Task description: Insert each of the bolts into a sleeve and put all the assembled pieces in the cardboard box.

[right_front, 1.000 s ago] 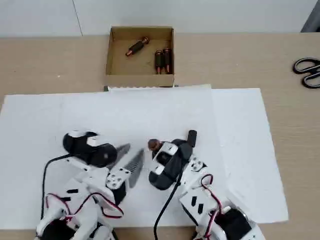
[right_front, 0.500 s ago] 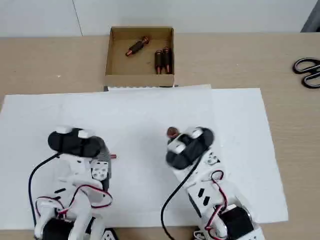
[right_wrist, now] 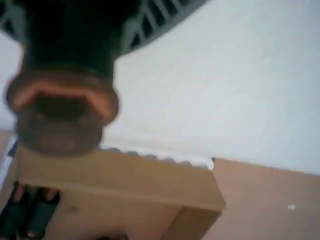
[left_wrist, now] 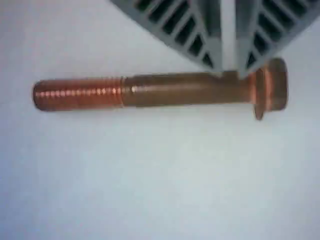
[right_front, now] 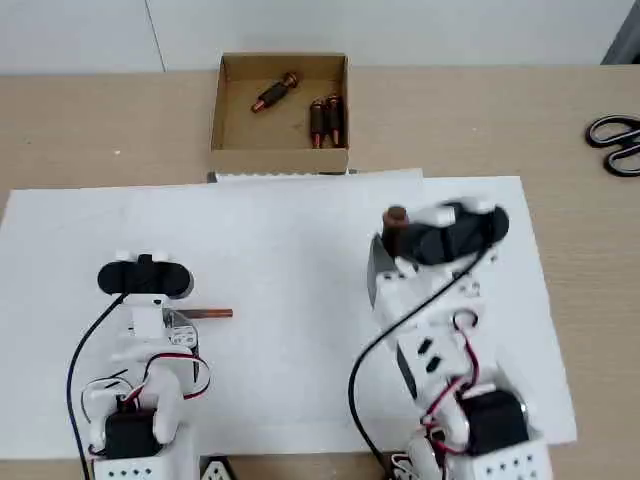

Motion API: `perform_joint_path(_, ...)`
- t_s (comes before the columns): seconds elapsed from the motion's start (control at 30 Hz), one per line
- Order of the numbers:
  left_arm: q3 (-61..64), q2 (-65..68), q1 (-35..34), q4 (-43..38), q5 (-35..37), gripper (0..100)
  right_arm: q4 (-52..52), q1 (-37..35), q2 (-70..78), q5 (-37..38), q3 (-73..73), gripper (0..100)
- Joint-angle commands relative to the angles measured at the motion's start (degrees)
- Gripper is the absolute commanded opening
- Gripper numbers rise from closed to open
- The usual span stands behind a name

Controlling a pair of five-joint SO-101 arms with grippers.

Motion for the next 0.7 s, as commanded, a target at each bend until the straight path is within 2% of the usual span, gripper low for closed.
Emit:
perform_joint_path(0.0,-0.22,-0.62,-0.18,-1.41,0.00,1,-6.81,0.57,14.11,-0.53,-12.84,0.2)
perform_joint_path(0.2,-0.22,-0.62,-0.26,-1.41,0.00,1,-17.27,0.31,34.68,2.29,-23.21,0.2)
perform_joint_path(0.33,-0.22,-0.62,-0.26,-1.41,0.00,1,-25.54,0.31,46.73,7.82,-29.71,0.2)
perform_joint_path(0.67,-0.22,-0.62,-0.26,-1.41,0.09,1,-36.09,0.31,81.98,18.81,-57.05,0.3)
